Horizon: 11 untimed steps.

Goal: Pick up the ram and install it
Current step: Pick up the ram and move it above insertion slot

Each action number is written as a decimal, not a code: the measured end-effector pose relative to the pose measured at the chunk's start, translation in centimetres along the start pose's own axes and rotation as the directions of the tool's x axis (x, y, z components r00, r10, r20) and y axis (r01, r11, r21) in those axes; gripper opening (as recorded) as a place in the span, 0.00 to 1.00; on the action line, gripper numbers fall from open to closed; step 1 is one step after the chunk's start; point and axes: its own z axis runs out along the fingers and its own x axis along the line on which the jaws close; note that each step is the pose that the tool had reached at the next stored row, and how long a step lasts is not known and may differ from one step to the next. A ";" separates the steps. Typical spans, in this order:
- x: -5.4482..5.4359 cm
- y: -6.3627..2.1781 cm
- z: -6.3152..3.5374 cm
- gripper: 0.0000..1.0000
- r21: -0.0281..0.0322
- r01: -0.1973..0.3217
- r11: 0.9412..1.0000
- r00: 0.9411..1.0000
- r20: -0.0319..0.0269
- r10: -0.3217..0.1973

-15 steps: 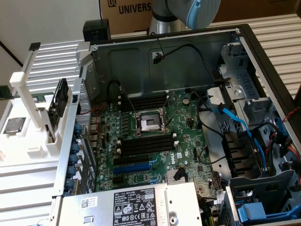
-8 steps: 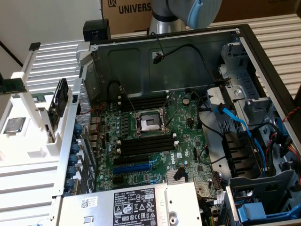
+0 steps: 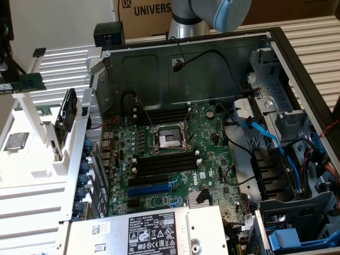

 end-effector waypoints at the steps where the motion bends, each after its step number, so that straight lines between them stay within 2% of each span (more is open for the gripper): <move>1: 0.0 -0.47 -0.14 0.12 0.000 0.000 1.000 1.000 0.000 0.000; 11: -0.2 -5.10 -0.90 0.12 0.000 0.000 1.000 1.000 0.000 0.000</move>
